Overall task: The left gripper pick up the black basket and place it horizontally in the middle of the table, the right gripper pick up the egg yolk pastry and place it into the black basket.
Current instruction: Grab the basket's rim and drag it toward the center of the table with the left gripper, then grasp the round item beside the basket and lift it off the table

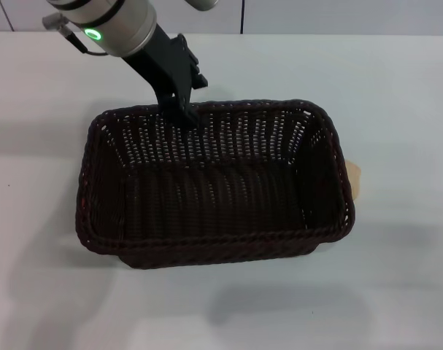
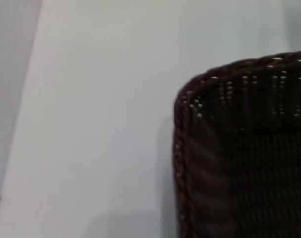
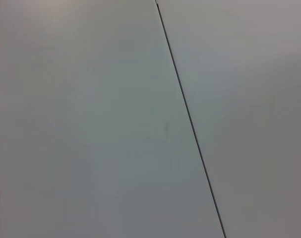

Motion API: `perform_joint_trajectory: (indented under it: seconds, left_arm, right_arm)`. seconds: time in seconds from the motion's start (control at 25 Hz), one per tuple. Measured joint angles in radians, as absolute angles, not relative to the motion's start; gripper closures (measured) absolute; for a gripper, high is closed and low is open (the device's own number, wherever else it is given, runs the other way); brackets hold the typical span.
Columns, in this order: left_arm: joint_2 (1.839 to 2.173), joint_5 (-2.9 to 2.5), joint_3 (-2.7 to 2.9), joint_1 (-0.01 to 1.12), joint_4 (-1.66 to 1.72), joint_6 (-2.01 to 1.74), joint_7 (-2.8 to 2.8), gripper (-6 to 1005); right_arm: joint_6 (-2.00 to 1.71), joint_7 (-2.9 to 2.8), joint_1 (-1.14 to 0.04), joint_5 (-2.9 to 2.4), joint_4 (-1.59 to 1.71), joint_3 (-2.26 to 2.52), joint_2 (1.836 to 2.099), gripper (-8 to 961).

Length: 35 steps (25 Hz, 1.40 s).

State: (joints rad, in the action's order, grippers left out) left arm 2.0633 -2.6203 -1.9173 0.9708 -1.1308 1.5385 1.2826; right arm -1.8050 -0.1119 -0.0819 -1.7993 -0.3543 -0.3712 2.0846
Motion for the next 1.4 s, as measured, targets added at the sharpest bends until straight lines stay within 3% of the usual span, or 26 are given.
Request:
perform_joint_trajectory:
  seconds: [0.16,0.28,0.44,0.64,0.72,0.76,0.8,1.08,1.4]
  left_arm:
    - [2.067,-2.621,-1.907,0.923,-1.211,1.437,1.267,431]
    - [2.064,-2.684,-1.804,0.786,-1.366,1.117,1.154,394]
    - [2.068,-2.822,-1.745,0.697,-1.423,0.863,0.991,335]
    - [2.067,-2.879,-1.653,0.492,-1.449,0.309,0.826,261]
    - [2.068,-2.876,-1.552,0.345,-1.377,-0.19,0.774,232]
    - [2.068,-2.876,-1.552,0.345,-1.377,-0.19,0.774,217]
    - [2.068,-2.87,-1.513,0.301,-1.311,-0.433,0.758,202]
    - [2.066,-2.706,-1.412,0.276,-0.928,-1.128,0.572,201]
    - [2.06,-2.689,-1.484,0.303,-0.578,-1.225,0.083,200]
  right_arm:
    - [-1.802,-0.112,-0.083,-1.8,-0.354,-0.371,2.085,185]
    - [-1.802,-0.112,-0.082,-1.799,-0.354,-0.371,2.085,186]
    - [-1.795,-0.112,-0.084,-1.799,-0.354,-0.37,2.085,187]
    - [-1.787,-0.108,-0.097,-1.799,-0.346,-0.341,2.084,189]
    - [-1.758,-0.105,-0.105,-1.799,-0.344,-0.322,2.084,190]
    - [-1.758,-0.105,-0.105,-1.799,-0.344,-0.322,2.084,190]
    - [-1.743,-0.105,-0.109,-1.799,-0.343,-0.318,2.084,191]
    - [-1.723,-0.104,-0.122,-1.799,-0.342,-0.304,2.083,193]
    - [-1.646,-0.103,-0.142,-1.799,-0.341,-0.266,2.082,196]
